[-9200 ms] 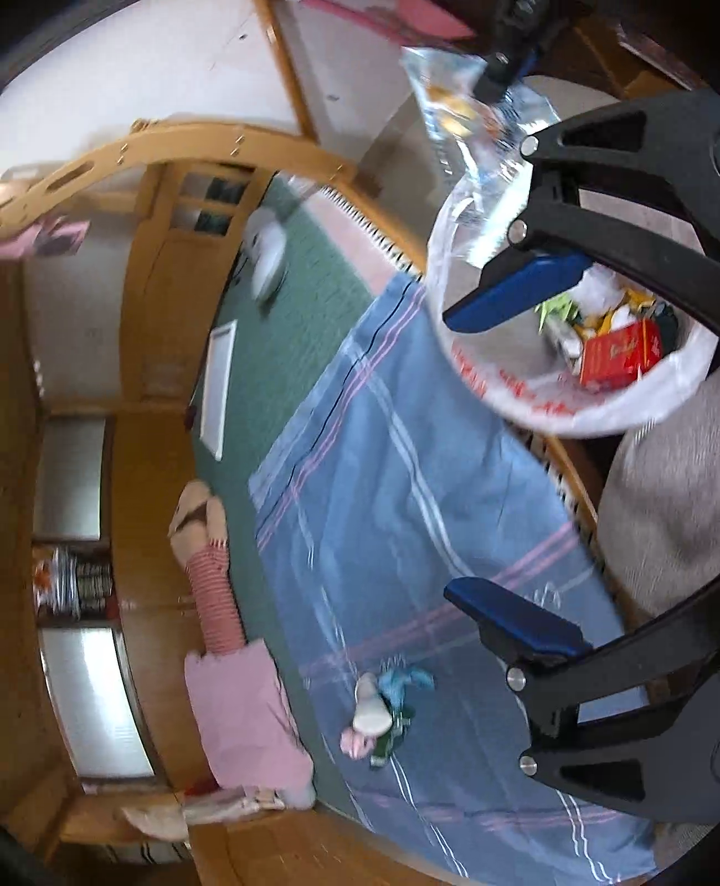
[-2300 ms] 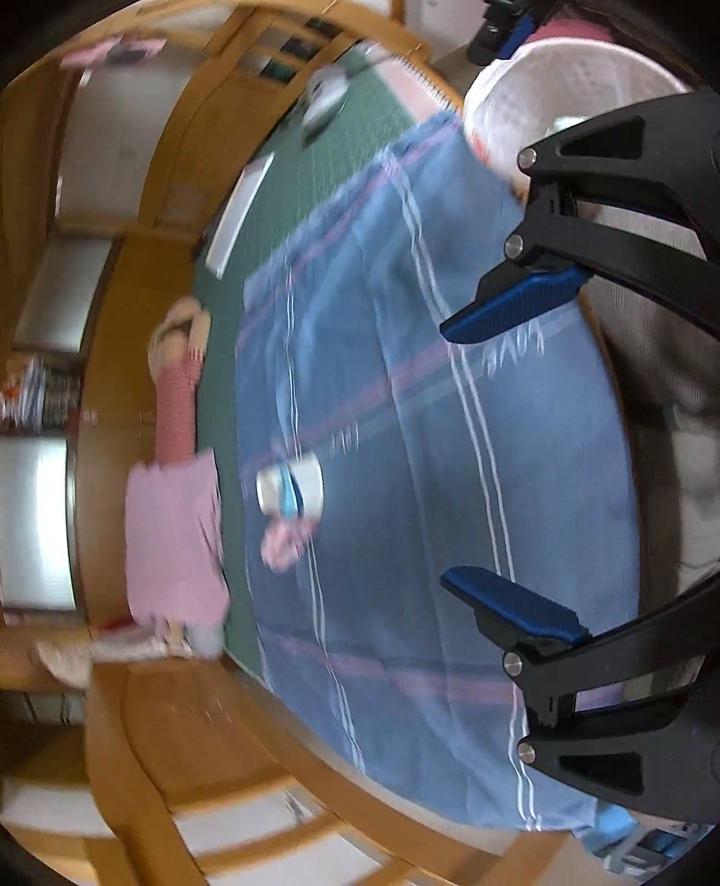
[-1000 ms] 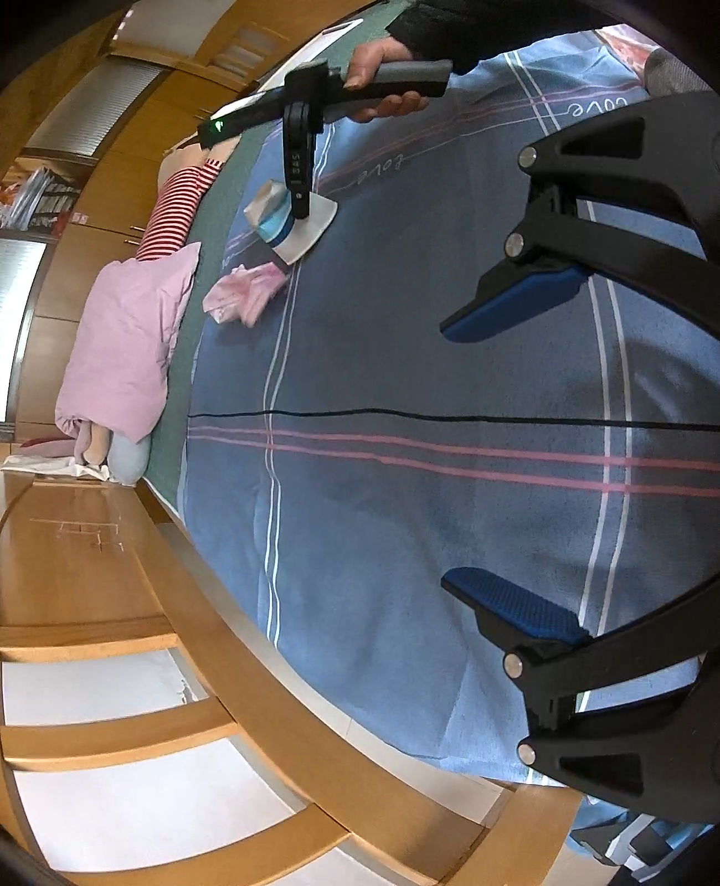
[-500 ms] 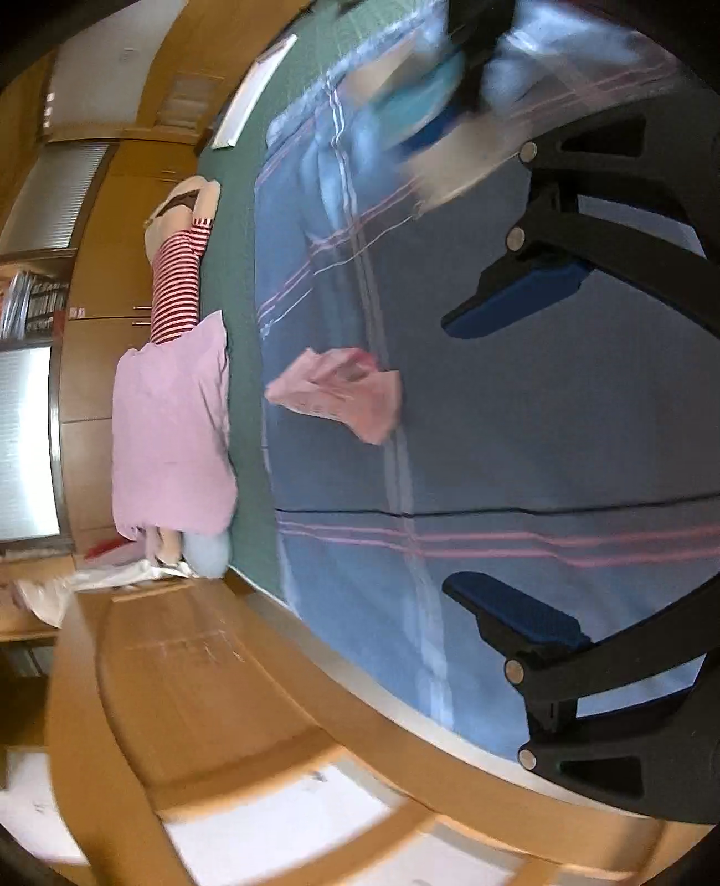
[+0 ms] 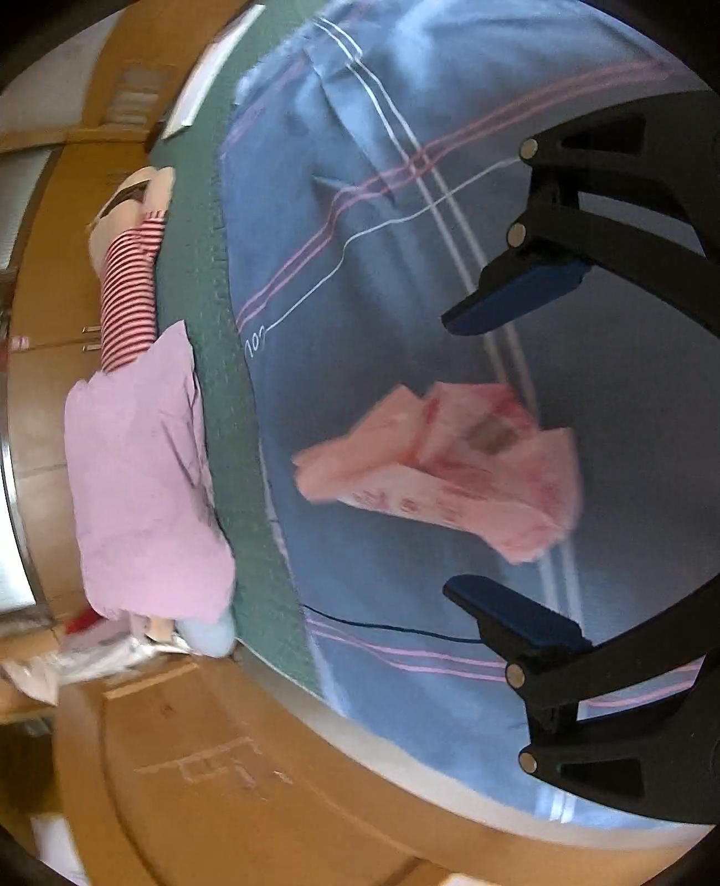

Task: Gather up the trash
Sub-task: 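Grasp the pink tissue with the left tool while the right tool holds the cup, then carry the pink tissue and paper cup over the wastebasket and open the left tool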

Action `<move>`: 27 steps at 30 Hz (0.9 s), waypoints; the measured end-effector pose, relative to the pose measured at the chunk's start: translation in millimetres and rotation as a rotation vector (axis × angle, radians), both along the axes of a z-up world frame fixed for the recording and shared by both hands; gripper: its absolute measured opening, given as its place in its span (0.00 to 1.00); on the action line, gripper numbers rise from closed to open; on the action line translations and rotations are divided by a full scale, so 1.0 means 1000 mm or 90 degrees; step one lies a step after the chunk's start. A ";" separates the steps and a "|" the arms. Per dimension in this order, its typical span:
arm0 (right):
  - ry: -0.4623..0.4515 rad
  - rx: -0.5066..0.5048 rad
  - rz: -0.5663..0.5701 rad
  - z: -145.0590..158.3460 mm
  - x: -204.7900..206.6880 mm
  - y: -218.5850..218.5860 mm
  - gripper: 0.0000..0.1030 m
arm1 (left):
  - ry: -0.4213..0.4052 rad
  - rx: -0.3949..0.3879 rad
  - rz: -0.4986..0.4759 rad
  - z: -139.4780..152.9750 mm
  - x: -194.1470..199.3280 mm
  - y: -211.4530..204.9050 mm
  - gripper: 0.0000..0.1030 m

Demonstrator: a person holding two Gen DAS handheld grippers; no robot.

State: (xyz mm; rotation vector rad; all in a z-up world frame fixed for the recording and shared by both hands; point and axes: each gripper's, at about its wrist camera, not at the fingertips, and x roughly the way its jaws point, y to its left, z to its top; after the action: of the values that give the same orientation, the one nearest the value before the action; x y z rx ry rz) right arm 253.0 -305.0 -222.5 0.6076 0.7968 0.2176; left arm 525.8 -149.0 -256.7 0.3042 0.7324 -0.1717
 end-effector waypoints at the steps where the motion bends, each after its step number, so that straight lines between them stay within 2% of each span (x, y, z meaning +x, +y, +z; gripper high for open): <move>1: -0.003 0.006 0.000 0.001 -0.002 0.000 0.35 | 0.005 0.010 -0.005 -0.005 0.005 -0.005 0.86; 2: -0.005 0.009 0.000 0.001 -0.002 -0.001 0.35 | 0.019 0.012 -0.006 -0.011 0.012 -0.007 0.86; 3: -0.007 0.009 -0.001 0.001 -0.002 -0.001 0.35 | 0.033 0.012 0.001 -0.016 0.018 -0.007 0.81; 4: -0.007 0.009 0.001 0.001 -0.003 -0.001 0.35 | 0.041 0.012 0.006 -0.019 0.022 -0.008 0.66; 5: -0.006 0.007 0.002 0.001 -0.003 -0.001 0.35 | 0.052 0.012 0.006 -0.022 0.025 -0.008 0.58; 6: -0.005 0.006 -0.001 0.000 -0.003 -0.001 0.35 | 0.067 0.012 0.000 -0.026 0.026 -0.009 0.43; 9: -0.005 0.008 -0.008 0.000 -0.004 -0.005 0.35 | 0.046 0.026 0.000 -0.025 0.018 -0.011 0.33; 13: -0.004 0.012 -0.023 -0.001 -0.005 -0.009 0.35 | 0.017 0.032 0.011 -0.017 0.002 -0.009 0.29; 18: -0.014 0.001 -0.030 0.003 -0.008 -0.005 0.35 | -0.005 0.010 0.036 0.006 -0.028 0.008 0.28; 27: -0.036 -0.017 -0.059 0.015 -0.026 0.010 0.35 | -0.079 -0.022 0.056 0.073 -0.120 0.044 0.28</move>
State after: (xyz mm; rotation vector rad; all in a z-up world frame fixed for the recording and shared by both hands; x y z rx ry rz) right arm 227.2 -295.3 -207.1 0.6092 0.7136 0.1380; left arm 405.6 -105.2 -184.0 0.2469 0.6175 -0.0813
